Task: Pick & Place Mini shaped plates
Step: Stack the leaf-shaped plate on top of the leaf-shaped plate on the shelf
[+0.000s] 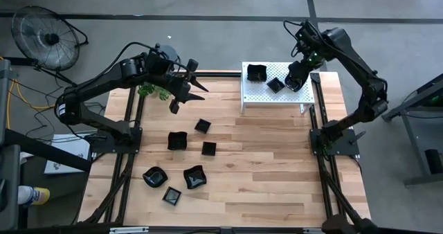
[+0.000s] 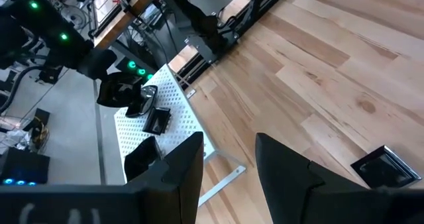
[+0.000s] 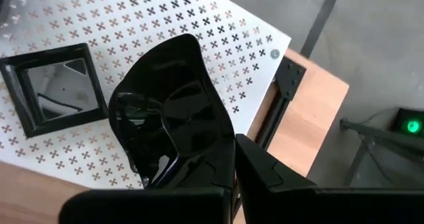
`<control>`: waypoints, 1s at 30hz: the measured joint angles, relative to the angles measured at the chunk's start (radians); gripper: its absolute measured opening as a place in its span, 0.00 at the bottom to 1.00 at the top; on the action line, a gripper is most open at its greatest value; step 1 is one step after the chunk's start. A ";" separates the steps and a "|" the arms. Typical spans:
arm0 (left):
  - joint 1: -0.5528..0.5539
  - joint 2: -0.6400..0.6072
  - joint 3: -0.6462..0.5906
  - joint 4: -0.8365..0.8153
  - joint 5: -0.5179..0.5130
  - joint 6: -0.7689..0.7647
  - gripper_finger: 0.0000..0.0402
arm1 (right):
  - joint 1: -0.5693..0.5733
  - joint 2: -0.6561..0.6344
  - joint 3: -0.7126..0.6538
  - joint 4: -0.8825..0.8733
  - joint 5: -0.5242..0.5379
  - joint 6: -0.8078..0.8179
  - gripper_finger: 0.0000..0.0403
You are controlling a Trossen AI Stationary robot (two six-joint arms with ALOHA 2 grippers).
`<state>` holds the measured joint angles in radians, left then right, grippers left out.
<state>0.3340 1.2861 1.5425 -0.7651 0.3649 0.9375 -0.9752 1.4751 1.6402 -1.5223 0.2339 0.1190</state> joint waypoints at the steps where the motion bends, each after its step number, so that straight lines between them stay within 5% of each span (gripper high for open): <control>1: 0.000 0.000 0.000 0.002 0.000 0.000 0.33 | 0.000 0.007 0.000 -0.008 0.002 0.012 0.00; 30: 0.000 0.000 0.000 -0.008 -0.013 -0.003 0.33 | 0.010 0.092 0.000 -0.041 -0.028 0.004 0.00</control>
<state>0.3338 1.2861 1.5425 -0.7734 0.3519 0.9346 -0.9649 1.5669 1.6402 -1.5632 0.2063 0.1229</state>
